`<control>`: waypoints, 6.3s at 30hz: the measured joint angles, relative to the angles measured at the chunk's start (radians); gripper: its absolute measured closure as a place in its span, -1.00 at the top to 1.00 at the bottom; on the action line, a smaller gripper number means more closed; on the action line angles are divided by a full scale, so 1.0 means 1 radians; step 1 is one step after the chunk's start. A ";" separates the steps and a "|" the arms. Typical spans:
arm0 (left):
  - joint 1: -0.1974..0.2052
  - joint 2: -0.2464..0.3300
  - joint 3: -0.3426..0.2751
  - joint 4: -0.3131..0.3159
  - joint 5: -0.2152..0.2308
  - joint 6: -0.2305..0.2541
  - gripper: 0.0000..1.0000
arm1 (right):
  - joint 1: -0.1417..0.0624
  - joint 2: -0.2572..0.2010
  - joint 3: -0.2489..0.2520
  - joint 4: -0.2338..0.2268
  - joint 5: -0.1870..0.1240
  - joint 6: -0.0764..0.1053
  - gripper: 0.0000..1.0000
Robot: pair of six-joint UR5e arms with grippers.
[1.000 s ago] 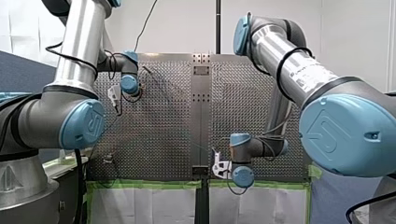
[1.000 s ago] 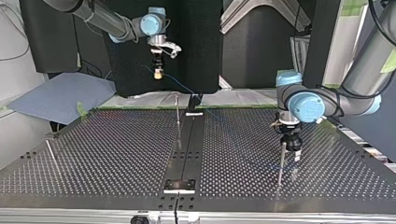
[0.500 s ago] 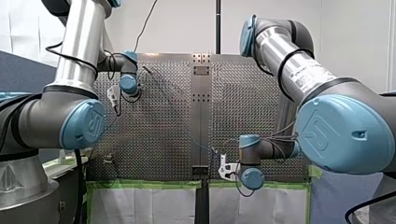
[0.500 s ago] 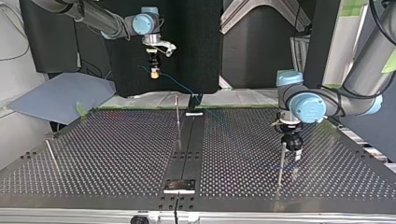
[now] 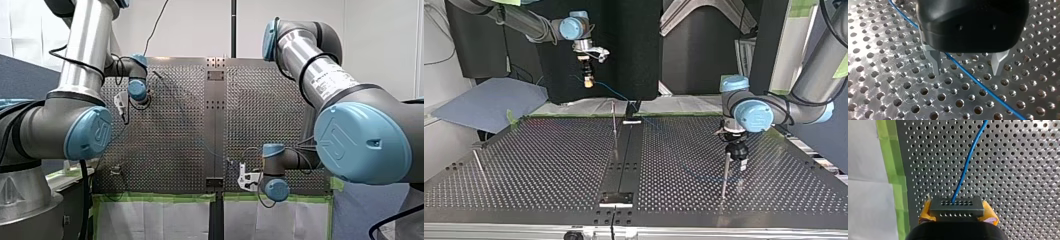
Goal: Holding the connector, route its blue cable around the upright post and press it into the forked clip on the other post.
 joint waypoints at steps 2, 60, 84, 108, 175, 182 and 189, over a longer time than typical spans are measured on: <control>0.000 0.000 0.000 -0.004 0.000 0.000 1.00 | -0.003 0.000 0.000 -0.001 -0.017 0.001 -1.00; 0.045 0.000 -0.034 0.013 -0.143 -0.204 1.00 | -0.002 -0.001 -0.008 0.032 -0.233 -0.035 -1.00; 0.047 0.002 -0.042 0.004 -0.163 -0.199 1.00 | 0.002 -0.001 -0.008 0.034 -0.236 -0.041 -1.00; 0.041 0.101 -0.073 -0.096 -0.115 -0.196 1.00 | 0.007 -0.001 -0.008 0.045 -0.236 -0.058 -1.00; -0.181 0.388 0.144 -0.702 -0.005 0.407 1.00 | 0.019 0.000 -0.009 0.041 -0.233 -0.039 -1.00; -0.203 0.382 0.144 -0.711 -0.032 0.418 1.00 | 0.020 -0.001 -0.009 0.040 -0.234 -0.039 -1.00; -0.197 0.382 0.144 -0.698 -0.040 0.405 1.00 | 0.020 -0.001 -0.009 0.040 -0.234 -0.039 -1.00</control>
